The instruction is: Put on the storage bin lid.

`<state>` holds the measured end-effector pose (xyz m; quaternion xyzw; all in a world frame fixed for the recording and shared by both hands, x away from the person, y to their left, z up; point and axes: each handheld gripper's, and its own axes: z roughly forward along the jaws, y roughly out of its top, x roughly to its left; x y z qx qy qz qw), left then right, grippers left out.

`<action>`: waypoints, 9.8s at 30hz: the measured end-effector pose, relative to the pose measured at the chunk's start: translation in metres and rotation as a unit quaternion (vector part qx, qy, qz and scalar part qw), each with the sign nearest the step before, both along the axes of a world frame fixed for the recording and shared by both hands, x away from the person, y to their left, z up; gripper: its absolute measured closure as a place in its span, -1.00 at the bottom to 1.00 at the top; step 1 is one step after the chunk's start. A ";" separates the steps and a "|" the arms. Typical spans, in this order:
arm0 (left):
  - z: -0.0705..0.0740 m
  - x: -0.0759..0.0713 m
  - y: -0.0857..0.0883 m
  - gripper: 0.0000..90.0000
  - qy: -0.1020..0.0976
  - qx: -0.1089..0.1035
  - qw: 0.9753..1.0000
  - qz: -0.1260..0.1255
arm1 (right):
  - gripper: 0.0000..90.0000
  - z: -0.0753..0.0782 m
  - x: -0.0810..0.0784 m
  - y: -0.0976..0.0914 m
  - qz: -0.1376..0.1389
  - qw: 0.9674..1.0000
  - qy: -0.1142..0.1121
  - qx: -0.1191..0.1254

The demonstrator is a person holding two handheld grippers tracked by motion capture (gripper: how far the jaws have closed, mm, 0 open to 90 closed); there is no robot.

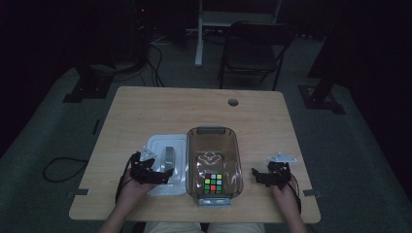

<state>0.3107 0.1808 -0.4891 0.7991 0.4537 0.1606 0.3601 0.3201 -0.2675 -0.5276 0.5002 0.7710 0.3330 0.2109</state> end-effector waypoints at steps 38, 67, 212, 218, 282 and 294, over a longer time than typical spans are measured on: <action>-0.015 0.023 -0.019 0.33 0.018 0.000 1.000 -0.014 | -0.70 0.009 -0.007 0.010 0.016 0.999 -0.030 0.004; 0.006 0.019 0.033 0.57 0.025 -0.045 0.998 0.023 | -0.70 0.013 -0.019 0.045 0.092 0.995 -0.035 0.028; 0.106 0.017 0.067 -0.96 -0.062 -0.124 0.990 -0.010 | -0.71 0.009 0.000 0.107 0.103 0.993 -0.041 0.051; 0.103 0.017 0.074 -0.96 -0.067 -0.109 0.992 0.001 | -0.71 0.008 0.000 0.108 0.102 0.993 -0.038 0.051; -0.024 0.042 0.077 -0.96 -0.017 -0.056 0.996 0.067 | -0.72 0.008 -0.001 0.107 0.096 0.993 -0.043 0.060; -0.014 0.028 0.055 -0.96 -0.030 -0.040 0.997 0.053 | -0.72 0.009 0.000 0.107 0.096 0.993 -0.041 0.059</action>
